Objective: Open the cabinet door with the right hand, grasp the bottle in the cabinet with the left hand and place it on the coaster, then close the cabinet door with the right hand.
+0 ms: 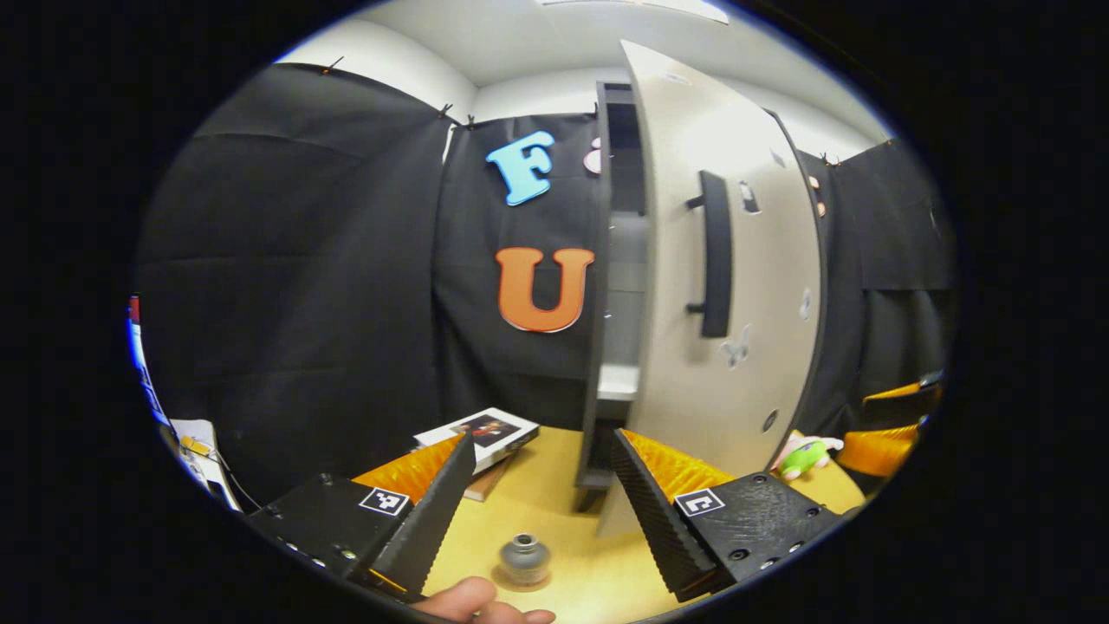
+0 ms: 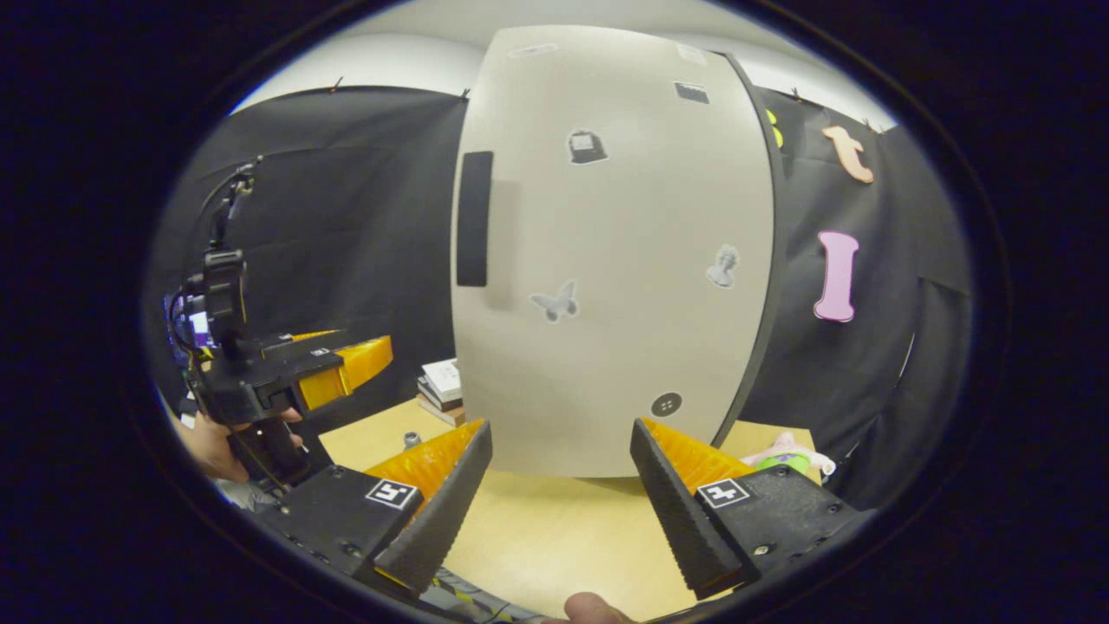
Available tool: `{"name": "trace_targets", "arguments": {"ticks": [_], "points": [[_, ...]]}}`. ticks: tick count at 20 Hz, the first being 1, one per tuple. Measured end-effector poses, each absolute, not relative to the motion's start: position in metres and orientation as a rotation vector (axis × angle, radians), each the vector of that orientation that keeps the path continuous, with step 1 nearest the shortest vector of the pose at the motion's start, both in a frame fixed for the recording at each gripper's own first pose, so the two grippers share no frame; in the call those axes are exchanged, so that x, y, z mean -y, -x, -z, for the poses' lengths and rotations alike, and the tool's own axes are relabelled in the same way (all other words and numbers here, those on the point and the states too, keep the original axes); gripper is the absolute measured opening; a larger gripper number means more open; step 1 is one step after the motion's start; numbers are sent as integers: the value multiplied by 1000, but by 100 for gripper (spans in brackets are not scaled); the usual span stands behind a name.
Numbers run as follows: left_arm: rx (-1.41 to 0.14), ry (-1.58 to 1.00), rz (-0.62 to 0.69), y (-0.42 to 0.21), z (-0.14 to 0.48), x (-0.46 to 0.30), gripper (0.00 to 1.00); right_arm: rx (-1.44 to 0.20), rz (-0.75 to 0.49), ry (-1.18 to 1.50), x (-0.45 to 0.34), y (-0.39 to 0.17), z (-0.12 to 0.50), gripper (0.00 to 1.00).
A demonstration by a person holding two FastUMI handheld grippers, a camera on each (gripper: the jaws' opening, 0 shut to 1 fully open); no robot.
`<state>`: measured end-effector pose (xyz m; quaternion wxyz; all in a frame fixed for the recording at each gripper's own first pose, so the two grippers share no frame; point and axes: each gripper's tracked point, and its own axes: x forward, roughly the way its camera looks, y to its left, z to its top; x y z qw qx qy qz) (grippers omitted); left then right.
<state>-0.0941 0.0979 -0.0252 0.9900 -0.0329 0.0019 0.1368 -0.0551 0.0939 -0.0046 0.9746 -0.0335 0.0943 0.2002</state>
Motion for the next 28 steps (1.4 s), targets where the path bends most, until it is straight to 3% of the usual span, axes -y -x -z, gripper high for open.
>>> {"name": "trace_targets", "arguments": {"ticks": [4,8,10,11,12,13,14,15,21,22,28], "points": [[6,8,-291,72,15,-48,95,-109,-327,-4,-53,27,2,100],[-6,-47,-133,50,4,9,95,-129,-196,-111,-18,8,-1,100],[-4,-42,-105,42,1,18,100,-167,-133,-172,-9,1,1,100],[3,-26,-79,38,-3,25,100,-172,-105,-194,-8,-2,-1,96],[15,-14,-47,32,-8,34,96,-161,-71,-210,-3,-4,-7,100],[23,-16,-24,29,-12,39,100,-138,-43,-214,-2,-6,-14,100],[14,-18,-22,30,-10,36,96,-131,-26,-200,-1,-6,-18,95],[9,-12,-6,31,-7,38,96,-129,-15,-173,-1,-4,-21,100],[73,-38,32,23,-21,33,96,-7,48,41,-11,6,-53,100],[76,-33,19,22,-23,28,96,4,51,56,-14,4,-55,96],[67,41,24,17,-23,19,95,-12,25,-9,-33,-2,-47,98]]}}
